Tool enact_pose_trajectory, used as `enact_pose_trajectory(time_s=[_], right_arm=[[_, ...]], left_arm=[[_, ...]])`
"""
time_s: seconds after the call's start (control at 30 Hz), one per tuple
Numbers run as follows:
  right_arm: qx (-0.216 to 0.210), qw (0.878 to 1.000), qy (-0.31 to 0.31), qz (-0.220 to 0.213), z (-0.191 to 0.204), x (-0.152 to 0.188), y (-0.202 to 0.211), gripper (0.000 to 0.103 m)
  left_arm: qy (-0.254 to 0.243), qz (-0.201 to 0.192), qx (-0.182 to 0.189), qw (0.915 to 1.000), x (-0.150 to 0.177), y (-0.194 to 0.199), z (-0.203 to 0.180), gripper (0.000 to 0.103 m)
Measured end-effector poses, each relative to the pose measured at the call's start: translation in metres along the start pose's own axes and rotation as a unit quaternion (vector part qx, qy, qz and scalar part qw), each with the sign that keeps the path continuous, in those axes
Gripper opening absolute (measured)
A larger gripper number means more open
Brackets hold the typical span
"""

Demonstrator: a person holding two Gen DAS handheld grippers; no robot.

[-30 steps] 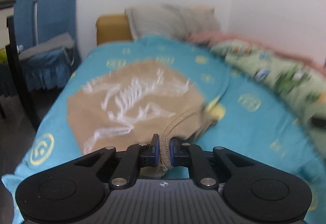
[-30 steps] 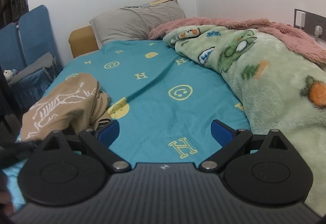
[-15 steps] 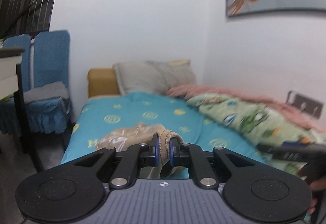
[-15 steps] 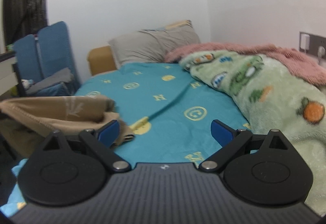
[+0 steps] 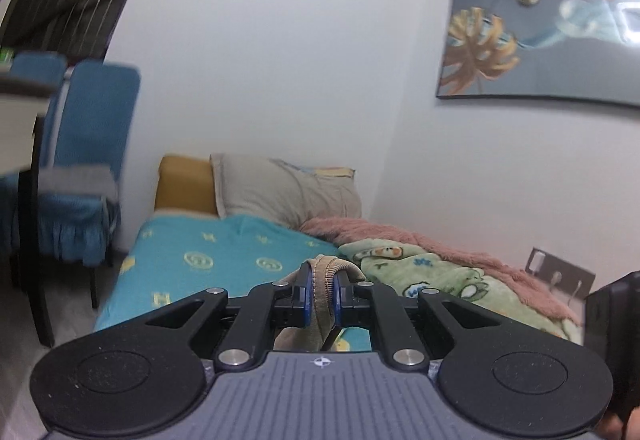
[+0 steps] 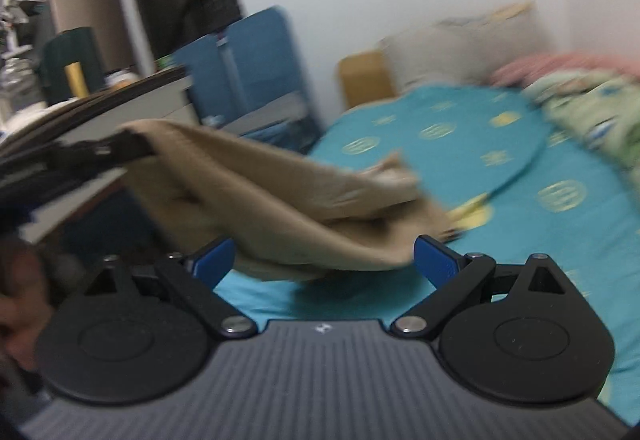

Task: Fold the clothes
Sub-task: 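Lift the tan T-shirt up with the left gripper to shake it out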

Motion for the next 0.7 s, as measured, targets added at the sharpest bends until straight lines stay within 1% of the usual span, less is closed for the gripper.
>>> enact_pose_trajectory(time_s=[0.13, 0.2, 0.27, 0.33, 0.43, 0.5, 0.57, 0.63, 0.7], right_arm=[[-0.003, 0.998, -0.053, 0.021, -0.009, 0.002, -0.047, 0.098], [-0.006, 0.998, -0.05, 0.037, -0.009, 0.006, -0.068, 0.098], [0.001, 0.998, -0.045, 0.048, -0.013, 0.013, -0.082, 0.098], [0.019, 0.998, -0.047, 0.04, -0.021, 0.018, -0.088, 0.098], [0.083, 0.995, -0.062, 0.008, -0.048, 0.018, -0.089, 0.098], [0.109, 0.99, -0.089, -0.018, -0.068, 0.015, -0.081, 0.098], [0.117, 0.985, -0.125, -0.032, -0.087, 0.012, -0.074, 0.098], [0.123, 0.981, -0.143, -0.045, -0.098, 0.009, -0.067, 0.098], [0.127, 0.979, -0.147, -0.06, -0.102, 0.006, -0.061, 0.098]], left_arm=[[0.03, 0.033, -0.01, 0.9989, 0.007, -0.022, 0.026, 0.011], [0.044, 0.052, -0.013, 0.9976, 0.012, -0.032, 0.038, 0.011], [0.051, 0.068, -0.019, 0.9962, 0.017, -0.044, 0.046, 0.011], [0.052, 0.087, -0.023, 0.9946, 0.024, -0.057, 0.052, 0.011], [0.039, 0.106, -0.028, 0.9932, 0.035, -0.076, 0.052, 0.011], [0.032, 0.117, -0.016, 0.9924, 0.042, -0.086, 0.045, 0.011], [0.02, 0.121, 0.007, 0.9924, 0.049, -0.09, 0.033, 0.011], [0.002, 0.119, 0.033, 0.9924, 0.056, -0.089, 0.017, 0.011], [-0.01, 0.104, 0.053, 0.9931, 0.06, -0.082, 0.005, 0.011]])
Point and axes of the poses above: each gripper's, at about its wrist camera, not at the fingertips, and y roughly against the way its jaws point, z to its left, x to its underside, the point moved 6 cm from there along -y, roughly the way its jaws point, and after that the axes turned 11 degrees about -x, right-handed, at the moved point
